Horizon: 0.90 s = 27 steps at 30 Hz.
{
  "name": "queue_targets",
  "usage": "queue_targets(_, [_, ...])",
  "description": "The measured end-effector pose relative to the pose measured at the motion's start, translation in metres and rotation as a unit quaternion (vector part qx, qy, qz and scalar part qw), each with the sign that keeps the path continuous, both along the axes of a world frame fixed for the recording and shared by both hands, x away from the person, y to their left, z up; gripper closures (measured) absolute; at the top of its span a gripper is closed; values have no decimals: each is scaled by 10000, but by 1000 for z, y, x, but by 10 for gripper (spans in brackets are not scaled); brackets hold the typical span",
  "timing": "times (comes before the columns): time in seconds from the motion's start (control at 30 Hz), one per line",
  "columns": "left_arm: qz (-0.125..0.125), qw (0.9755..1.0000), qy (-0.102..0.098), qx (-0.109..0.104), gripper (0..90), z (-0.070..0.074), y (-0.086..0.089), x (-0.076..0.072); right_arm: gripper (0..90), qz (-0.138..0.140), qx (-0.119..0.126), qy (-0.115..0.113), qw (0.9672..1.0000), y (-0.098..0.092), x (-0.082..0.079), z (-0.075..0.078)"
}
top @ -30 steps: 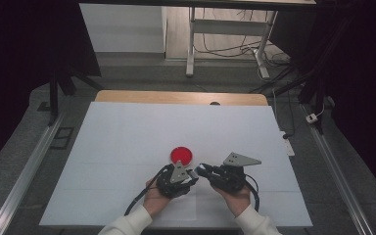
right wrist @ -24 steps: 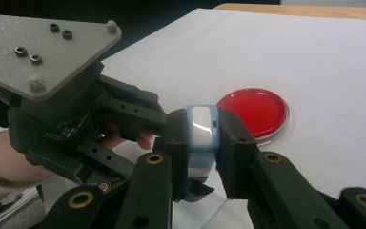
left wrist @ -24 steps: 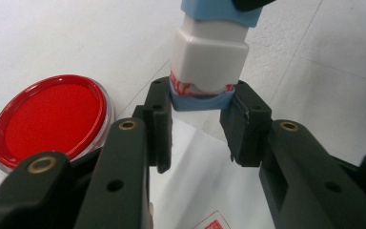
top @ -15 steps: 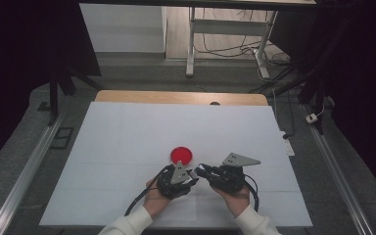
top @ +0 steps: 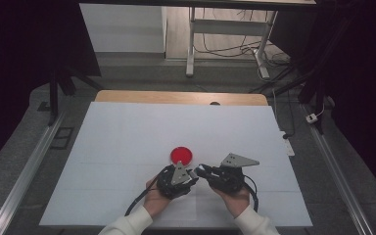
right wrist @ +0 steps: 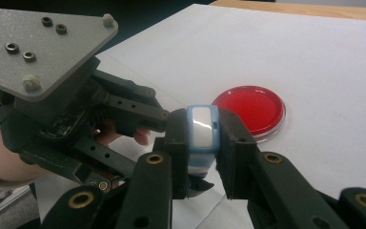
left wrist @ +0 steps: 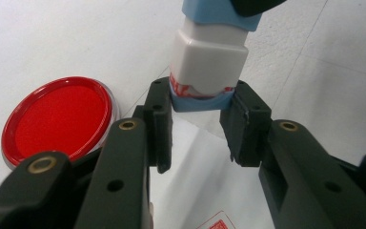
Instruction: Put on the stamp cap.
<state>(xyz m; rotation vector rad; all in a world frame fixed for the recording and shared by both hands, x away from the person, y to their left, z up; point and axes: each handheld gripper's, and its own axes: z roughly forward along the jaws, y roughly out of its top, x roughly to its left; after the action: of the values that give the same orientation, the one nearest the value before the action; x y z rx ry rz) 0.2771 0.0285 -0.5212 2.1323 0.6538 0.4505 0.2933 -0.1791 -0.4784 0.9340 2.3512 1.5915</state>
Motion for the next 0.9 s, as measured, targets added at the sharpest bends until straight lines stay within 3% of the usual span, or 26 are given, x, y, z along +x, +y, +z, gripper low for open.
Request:
queue_targets(0.67, [26, 10000, -52, 36, 647, 0, -1, -1, 750, -81, 7, 130, 9999, 0, 0, 0])
queue_targets(0.9, [37, 9999, -93, -18, 648, 0, 0, -2, 750, -174, 135, 188, 9996, -2, 0, 1])
